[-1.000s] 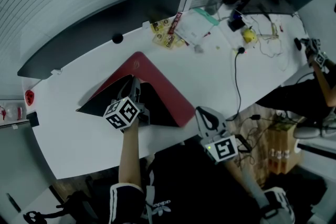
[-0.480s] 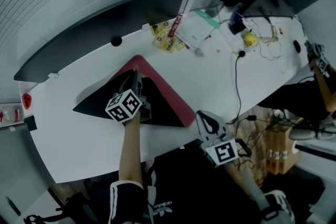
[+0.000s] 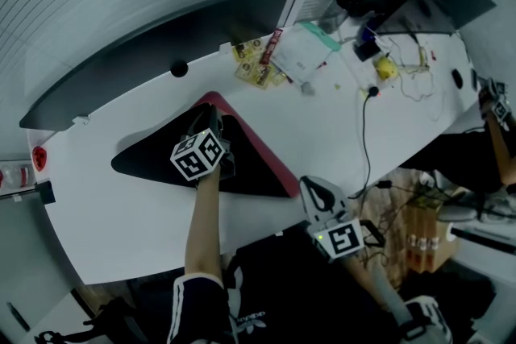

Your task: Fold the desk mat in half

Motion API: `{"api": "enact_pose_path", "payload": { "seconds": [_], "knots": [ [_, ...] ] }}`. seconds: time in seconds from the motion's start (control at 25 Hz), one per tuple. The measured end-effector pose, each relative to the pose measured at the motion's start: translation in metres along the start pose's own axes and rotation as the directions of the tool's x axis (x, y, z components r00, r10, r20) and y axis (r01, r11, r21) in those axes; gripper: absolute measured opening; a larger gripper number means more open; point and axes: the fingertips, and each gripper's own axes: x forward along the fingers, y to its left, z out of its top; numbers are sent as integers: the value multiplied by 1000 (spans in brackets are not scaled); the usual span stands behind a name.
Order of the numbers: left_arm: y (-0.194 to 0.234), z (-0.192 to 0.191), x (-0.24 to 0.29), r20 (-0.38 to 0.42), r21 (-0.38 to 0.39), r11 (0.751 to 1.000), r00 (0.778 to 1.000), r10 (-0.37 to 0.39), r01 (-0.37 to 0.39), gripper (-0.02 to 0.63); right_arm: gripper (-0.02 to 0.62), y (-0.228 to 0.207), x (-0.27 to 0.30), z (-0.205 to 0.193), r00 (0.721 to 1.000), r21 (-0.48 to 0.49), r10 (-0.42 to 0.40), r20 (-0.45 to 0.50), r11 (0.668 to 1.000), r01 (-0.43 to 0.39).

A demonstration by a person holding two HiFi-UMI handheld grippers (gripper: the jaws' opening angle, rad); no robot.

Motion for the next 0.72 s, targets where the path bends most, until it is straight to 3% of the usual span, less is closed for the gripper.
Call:
{"api": "enact_pose_path", "payload": {
  "seconds": [0.72],
  "knots": [
    [0,5,43,-44,59,997,997,58,-55,21,-2,-9,22,-4,999,19,20,-41,1000,-19]
  ]
}}
